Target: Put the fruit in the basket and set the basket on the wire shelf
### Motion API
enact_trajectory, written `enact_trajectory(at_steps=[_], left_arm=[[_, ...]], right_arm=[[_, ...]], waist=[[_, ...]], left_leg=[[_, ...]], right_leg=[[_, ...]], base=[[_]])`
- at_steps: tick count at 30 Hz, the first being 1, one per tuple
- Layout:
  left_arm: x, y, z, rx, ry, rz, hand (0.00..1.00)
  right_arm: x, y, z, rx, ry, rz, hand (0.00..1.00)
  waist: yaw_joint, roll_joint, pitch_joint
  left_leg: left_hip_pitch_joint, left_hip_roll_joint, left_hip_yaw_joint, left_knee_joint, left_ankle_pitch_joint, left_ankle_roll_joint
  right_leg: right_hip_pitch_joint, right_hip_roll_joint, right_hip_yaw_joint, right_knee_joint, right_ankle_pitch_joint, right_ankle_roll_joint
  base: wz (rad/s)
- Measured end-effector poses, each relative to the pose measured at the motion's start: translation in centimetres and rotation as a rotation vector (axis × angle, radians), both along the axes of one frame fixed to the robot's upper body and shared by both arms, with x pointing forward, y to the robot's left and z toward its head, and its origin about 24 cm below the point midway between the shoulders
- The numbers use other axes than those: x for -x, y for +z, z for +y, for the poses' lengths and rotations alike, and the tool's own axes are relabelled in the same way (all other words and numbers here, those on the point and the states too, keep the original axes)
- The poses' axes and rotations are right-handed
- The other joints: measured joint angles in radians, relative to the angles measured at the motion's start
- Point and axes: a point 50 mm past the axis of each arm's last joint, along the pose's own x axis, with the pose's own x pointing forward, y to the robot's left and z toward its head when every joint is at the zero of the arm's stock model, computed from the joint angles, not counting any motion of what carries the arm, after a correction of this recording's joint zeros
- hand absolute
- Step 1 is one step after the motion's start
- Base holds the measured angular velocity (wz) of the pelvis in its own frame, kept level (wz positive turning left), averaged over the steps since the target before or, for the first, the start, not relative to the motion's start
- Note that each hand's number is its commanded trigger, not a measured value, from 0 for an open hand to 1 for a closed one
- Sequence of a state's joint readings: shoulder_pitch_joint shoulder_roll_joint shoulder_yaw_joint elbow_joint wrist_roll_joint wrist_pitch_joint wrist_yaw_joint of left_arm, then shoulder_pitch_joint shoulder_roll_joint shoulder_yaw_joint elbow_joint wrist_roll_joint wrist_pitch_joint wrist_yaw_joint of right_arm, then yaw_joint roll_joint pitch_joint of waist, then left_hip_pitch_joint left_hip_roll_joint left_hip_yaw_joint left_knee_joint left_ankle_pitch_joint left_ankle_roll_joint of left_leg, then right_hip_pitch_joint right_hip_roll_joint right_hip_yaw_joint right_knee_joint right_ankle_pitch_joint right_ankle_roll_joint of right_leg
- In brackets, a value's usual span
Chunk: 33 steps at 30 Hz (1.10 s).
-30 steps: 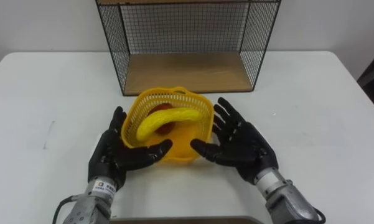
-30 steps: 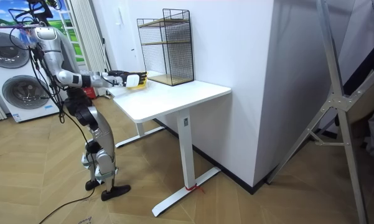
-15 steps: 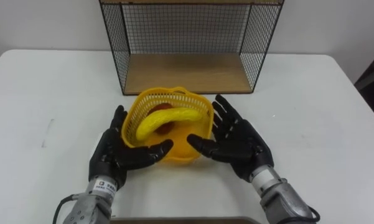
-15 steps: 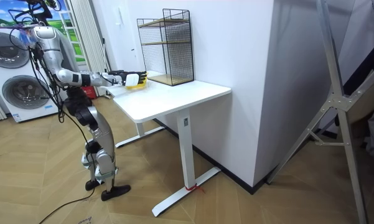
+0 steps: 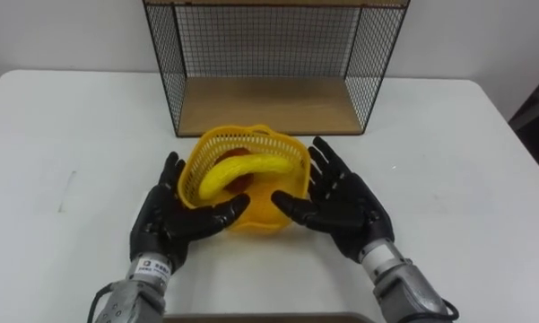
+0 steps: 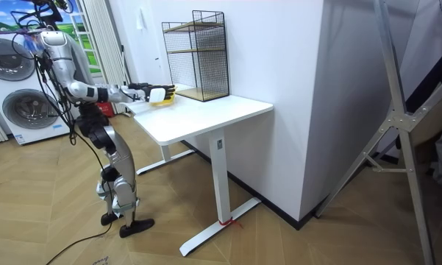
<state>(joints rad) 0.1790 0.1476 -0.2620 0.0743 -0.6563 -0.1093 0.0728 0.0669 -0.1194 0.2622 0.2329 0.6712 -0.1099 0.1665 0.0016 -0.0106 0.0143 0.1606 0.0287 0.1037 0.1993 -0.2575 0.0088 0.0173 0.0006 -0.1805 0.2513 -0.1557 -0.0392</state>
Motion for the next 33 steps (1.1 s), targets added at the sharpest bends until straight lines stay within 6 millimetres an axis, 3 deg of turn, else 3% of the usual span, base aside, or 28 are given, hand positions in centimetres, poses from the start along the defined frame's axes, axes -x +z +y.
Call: enact_trajectory(at_steps=[14,19,33], left_arm=[[-0.2,0.9,-1.4,0.023,-0.051,-0.038,0.00],[-0.4,1.0,-2.0,0.034,-0.067,-0.046,0.00],[-0.2,0.9,-2.9,0.042,-0.100,-0.040,0.00]], right_arm=[[-0.7,0.1,-0.2,0.028,-0.053,-0.005,0.00],[-0.8,0.2,-0.4,0.034,-0.079,-0.011,0.00],[-1.1,0.5,-0.5,0.039,-0.102,-0.020,0.00]], waist=[[-0.024,-0.002,0.0011],[-0.028,-0.010,0.0055],[-0.026,-0.010,0.0054]], left_leg=[[-0.012,0.001,0.000,0.004,0.000,0.000],[-0.021,0.001,0.002,0.004,0.000,0.000],[-0.019,0.001,0.002,0.004,0.000,0.000]], right_leg=[[-0.006,-0.002,-0.009,0.003,0.000,0.000],[-0.015,-0.001,-0.008,0.003,0.000,-0.001],[-0.016,0.002,0.000,0.004,0.000,0.000]], base=[[0.00],[-0.01],[0.00]])
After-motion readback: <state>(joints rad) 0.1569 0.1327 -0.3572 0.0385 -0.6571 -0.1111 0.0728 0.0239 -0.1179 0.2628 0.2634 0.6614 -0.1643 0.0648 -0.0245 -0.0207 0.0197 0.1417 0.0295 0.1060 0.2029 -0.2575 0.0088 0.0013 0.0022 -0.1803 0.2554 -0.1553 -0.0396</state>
